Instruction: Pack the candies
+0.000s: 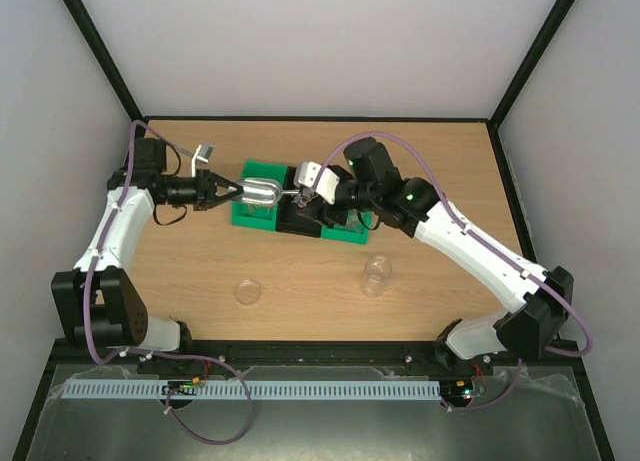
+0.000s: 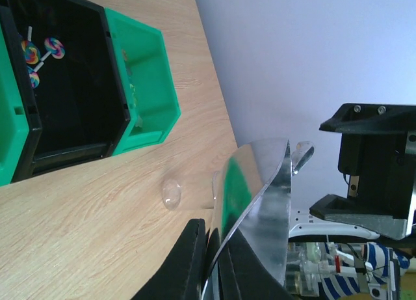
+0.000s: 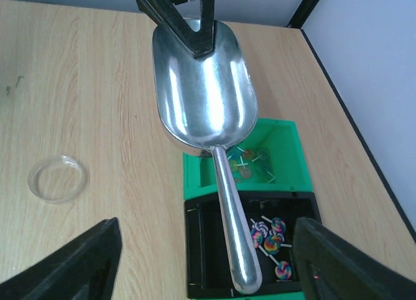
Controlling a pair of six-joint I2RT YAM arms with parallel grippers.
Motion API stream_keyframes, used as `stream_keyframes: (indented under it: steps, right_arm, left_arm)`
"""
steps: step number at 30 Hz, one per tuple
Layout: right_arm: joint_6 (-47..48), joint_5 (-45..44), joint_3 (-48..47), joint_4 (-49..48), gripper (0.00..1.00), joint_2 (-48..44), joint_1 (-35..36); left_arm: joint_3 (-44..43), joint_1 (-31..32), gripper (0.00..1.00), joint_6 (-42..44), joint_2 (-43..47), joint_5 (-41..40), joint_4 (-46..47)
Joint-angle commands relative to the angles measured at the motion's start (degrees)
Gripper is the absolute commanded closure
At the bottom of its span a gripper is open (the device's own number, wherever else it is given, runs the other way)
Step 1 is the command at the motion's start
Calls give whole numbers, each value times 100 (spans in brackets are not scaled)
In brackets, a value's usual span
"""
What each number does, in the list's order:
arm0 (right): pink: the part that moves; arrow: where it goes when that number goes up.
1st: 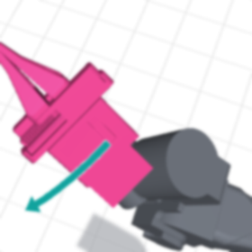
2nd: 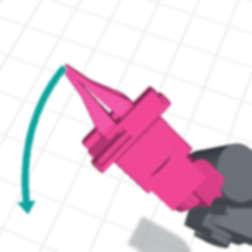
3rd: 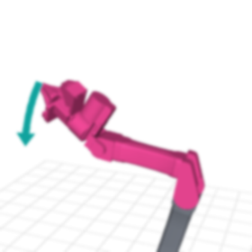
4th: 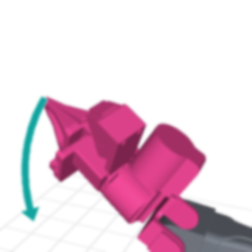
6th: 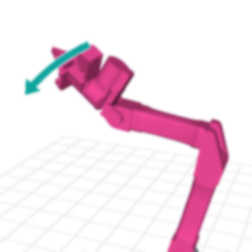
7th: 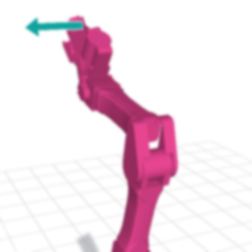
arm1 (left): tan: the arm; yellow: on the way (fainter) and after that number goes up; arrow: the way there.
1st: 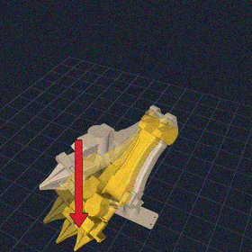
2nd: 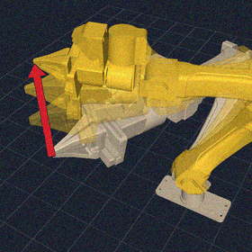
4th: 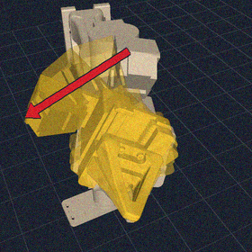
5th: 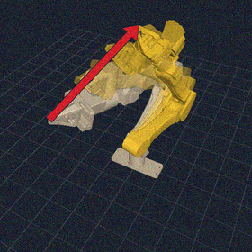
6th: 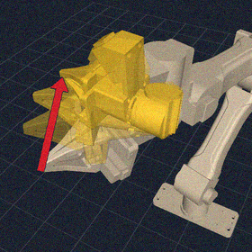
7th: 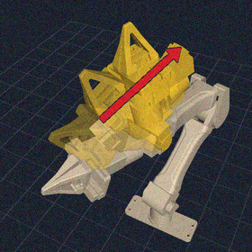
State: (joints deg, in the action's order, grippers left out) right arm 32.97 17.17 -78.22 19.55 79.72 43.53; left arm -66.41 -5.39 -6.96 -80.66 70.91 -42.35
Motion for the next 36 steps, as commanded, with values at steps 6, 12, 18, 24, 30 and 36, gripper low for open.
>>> stream_keyframes:
  steps: [6,12,18,24,30,36]
  right_arm:
    - [380,-523,-219,76,47,216,308]
    - [360,-617,-247,-38,59,324,358]
    - [368,-704,-206,-104,66,325,360]
    - [370,-792,-98,-197,66,309,360]
    - [384,-706,-166,-137,66,324,358]
    - [394,-680,-170,-137,70,335,359]
  left_arm:
    - [76,212,98,-95,153,301,101]
    - [110,247,98,-65,174,361,95]
    - [123,258,98,-37,181,438,72]
    - [176,306,98,-13,243,472,52]
    - [173,384,98,11,217,534,50]
    - [161,416,98,11,207,550,51]
